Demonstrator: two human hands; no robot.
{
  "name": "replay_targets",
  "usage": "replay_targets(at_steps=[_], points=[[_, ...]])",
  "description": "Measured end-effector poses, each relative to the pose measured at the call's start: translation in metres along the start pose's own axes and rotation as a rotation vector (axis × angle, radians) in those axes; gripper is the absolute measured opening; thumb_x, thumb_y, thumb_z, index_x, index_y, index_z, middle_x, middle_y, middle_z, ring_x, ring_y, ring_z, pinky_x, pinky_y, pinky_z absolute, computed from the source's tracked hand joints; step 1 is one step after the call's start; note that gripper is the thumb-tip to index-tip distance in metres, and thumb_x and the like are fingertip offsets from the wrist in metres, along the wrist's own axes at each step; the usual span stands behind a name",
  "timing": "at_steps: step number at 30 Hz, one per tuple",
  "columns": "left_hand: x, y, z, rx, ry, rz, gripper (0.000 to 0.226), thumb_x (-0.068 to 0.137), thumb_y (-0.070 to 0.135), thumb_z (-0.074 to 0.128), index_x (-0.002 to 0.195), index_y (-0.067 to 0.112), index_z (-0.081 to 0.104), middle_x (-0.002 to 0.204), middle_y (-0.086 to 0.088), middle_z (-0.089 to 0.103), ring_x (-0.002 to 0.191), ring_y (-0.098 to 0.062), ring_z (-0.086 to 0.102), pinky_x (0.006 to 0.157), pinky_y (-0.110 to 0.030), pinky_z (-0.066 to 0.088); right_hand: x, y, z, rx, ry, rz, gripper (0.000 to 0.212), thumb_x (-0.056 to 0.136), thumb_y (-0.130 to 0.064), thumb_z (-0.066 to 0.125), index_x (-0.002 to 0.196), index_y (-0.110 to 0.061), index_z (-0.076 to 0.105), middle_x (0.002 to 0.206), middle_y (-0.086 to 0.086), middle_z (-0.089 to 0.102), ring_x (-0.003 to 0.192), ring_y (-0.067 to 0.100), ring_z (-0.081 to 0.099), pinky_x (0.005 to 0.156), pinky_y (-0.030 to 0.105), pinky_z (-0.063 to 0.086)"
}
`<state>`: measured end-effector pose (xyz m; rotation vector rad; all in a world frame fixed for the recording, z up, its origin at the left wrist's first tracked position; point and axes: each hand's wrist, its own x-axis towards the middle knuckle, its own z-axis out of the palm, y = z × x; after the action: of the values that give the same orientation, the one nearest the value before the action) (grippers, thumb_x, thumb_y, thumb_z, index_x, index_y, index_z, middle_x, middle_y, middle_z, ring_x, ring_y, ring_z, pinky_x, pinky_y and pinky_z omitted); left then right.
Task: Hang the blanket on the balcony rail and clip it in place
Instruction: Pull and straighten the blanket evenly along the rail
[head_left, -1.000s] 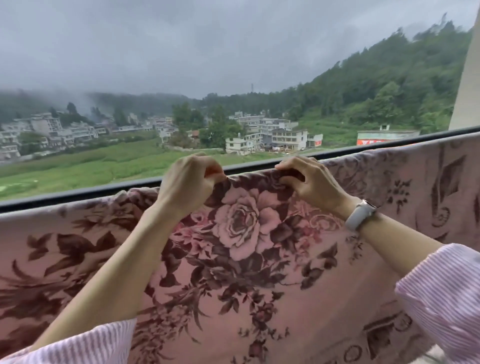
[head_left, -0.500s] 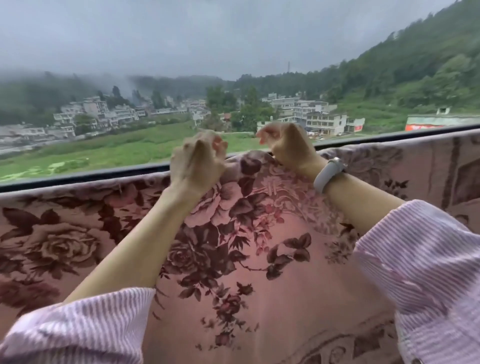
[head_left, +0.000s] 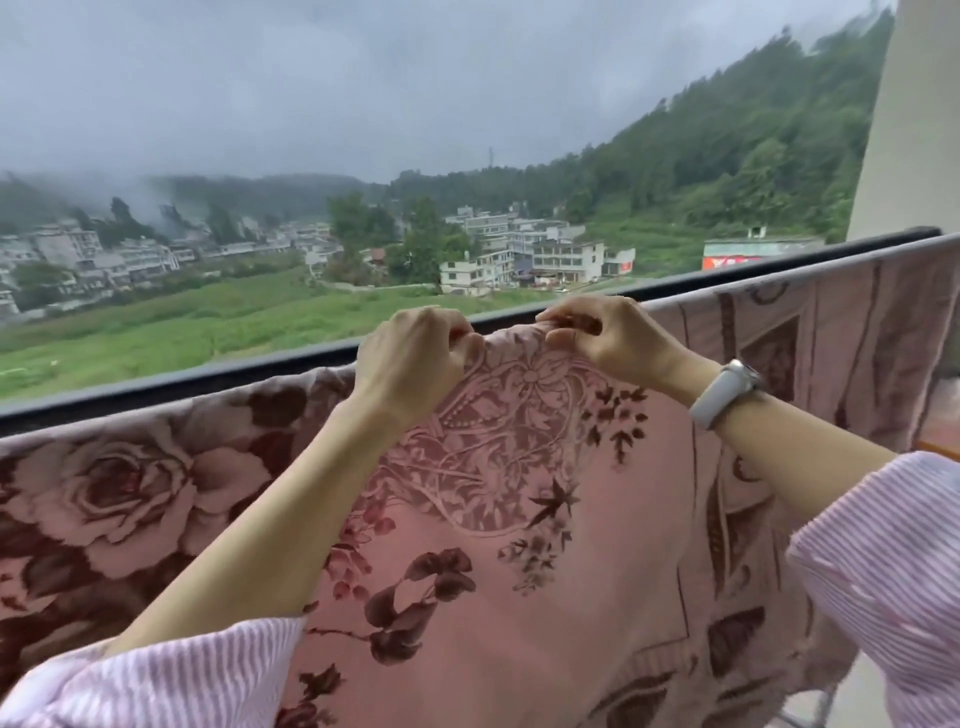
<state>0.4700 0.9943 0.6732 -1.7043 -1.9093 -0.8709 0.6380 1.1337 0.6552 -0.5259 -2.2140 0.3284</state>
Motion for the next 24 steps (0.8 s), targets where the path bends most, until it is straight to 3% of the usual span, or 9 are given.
replay_targets(at_steps=[4,6,9,12,14,17,20,24], points=[[0.025,0.017,0.021,-0.022,0.060,-0.126,0.012,0.085,0.024,0.061,0.088,0.018,0.071,0.088,-0.004,0.072,0.079,-0.023,0.061,0.063,-0.028,0.040,0.016,0.021,-0.003,0.132,0.007,-0.054,0.008,0.083,-0.017,0.065,0.085,-0.013,0.070,0.079,-0.001,0.069,0.073,0.014,0.062,0.070,0.033,0.053],[0.034,0.029,0.032,0.016,0.100,-0.178,0.014,0.085,0.025,0.060,0.089,0.017,0.071,0.091,-0.005,0.072,0.080,-0.023,0.061,0.065,-0.029,0.042,0.027,0.036,-0.010,0.045,0.010,-0.131,0.010,0.085,-0.017,0.062,0.081,-0.011,0.069,0.076,0.006,0.071,0.066,0.019,0.062,0.063,0.036,0.052],[0.049,0.046,0.044,0.035,0.218,-0.254,0.016,0.087,0.024,0.057,0.093,0.015,0.069,0.098,-0.009,0.071,0.087,-0.027,0.062,0.071,-0.032,0.046,0.041,0.061,-0.032,-0.094,0.107,-0.194,0.014,0.087,-0.019,0.058,0.083,-0.010,0.068,0.076,0.008,0.071,0.063,0.019,0.060,0.059,0.031,0.049],[0.064,0.068,0.054,0.020,0.227,-0.264,0.025,0.090,0.033,0.052,0.103,0.016,0.063,0.110,-0.006,0.067,0.092,-0.025,0.062,0.079,-0.035,0.048,0.048,0.082,-0.050,-0.034,0.149,-0.233,0.016,0.088,-0.021,0.058,0.086,-0.011,0.069,0.072,0.007,0.071,0.053,0.012,0.053,0.053,0.026,0.043],[0.070,0.089,0.067,0.018,0.112,-0.211,0.036,0.089,0.045,0.048,0.110,0.018,0.059,0.112,-0.002,0.065,0.092,-0.022,0.062,0.081,-0.041,0.051,0.045,0.100,-0.060,0.022,0.121,-0.237,0.018,0.089,-0.023,0.055,0.087,-0.010,0.068,0.076,0.006,0.072,0.060,0.014,0.060,0.057,0.032,0.051],[0.077,0.119,0.096,0.088,-0.059,-0.130,0.036,0.089,0.049,0.044,0.099,0.021,0.065,0.092,-0.001,0.068,0.083,-0.022,0.063,0.065,-0.033,0.048,0.022,0.145,-0.078,-0.128,0.108,-0.205,0.031,0.092,-0.031,0.045,0.085,-0.009,0.066,0.079,0.006,0.070,0.072,0.023,0.063,0.070,0.038,0.051],[0.084,0.143,0.122,0.100,-0.056,-0.058,0.033,0.089,0.050,0.042,0.092,0.026,0.066,0.087,0.000,0.068,0.079,-0.023,0.061,0.059,-0.030,0.035,-0.008,0.188,-0.102,-0.267,0.151,-0.191,0.039,0.091,-0.039,0.036,0.089,-0.014,0.066,0.088,0.003,0.071,0.082,0.021,0.062,0.084,0.036,0.042],[0.101,0.172,0.147,0.095,-0.017,0.012,0.030,0.090,0.044,0.046,0.098,0.022,0.066,0.091,-0.004,0.070,0.080,-0.025,0.061,0.061,-0.028,0.031,-0.025,0.228,-0.131,-0.302,0.162,-0.120,0.031,0.090,-0.036,0.046,0.109,-0.016,0.060,0.101,0.002,0.066,0.094,0.021,0.056,0.090,0.035,0.035]])
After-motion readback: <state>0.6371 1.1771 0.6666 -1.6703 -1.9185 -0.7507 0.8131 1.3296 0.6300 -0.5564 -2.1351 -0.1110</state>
